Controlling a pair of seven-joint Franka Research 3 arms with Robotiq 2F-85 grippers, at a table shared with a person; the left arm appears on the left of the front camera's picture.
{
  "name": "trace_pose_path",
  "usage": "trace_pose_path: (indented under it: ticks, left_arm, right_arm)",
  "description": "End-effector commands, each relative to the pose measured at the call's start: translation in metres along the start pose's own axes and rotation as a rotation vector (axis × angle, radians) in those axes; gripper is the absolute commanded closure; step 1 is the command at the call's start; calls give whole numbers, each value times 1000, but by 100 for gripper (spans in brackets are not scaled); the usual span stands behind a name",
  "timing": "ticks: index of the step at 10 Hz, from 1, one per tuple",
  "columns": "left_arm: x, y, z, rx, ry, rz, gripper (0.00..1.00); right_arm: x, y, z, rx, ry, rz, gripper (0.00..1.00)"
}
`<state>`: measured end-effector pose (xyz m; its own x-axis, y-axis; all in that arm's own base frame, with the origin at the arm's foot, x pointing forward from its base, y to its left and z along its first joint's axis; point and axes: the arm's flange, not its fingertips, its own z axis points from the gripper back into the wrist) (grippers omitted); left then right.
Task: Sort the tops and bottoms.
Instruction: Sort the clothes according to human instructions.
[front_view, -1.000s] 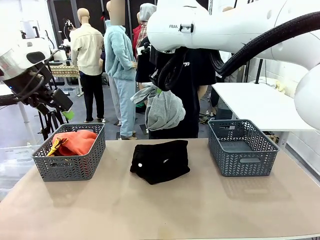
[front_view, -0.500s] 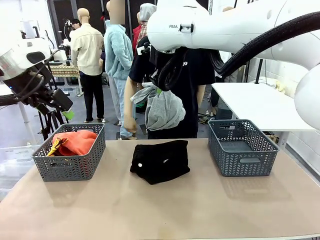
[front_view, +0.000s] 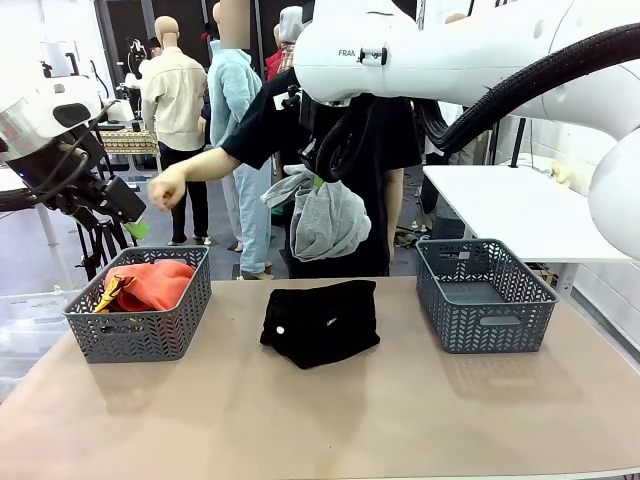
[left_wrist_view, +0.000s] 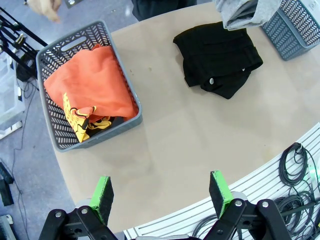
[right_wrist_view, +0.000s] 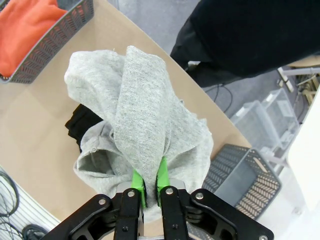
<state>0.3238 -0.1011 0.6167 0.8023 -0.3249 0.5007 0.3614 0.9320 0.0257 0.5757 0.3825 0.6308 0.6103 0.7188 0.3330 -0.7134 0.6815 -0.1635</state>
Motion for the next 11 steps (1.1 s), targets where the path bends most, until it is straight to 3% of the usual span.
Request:
trace_pose_path:
  ticks: [1,11]
  left_arm:
    - [2,0,1,0,-1,3,0]
    - [2,0,1,0,-1,3,0]
  right_arm:
    - [1,0,4,-5,-15,0,100]
    - [1,0,4,-5,-15,0,100]
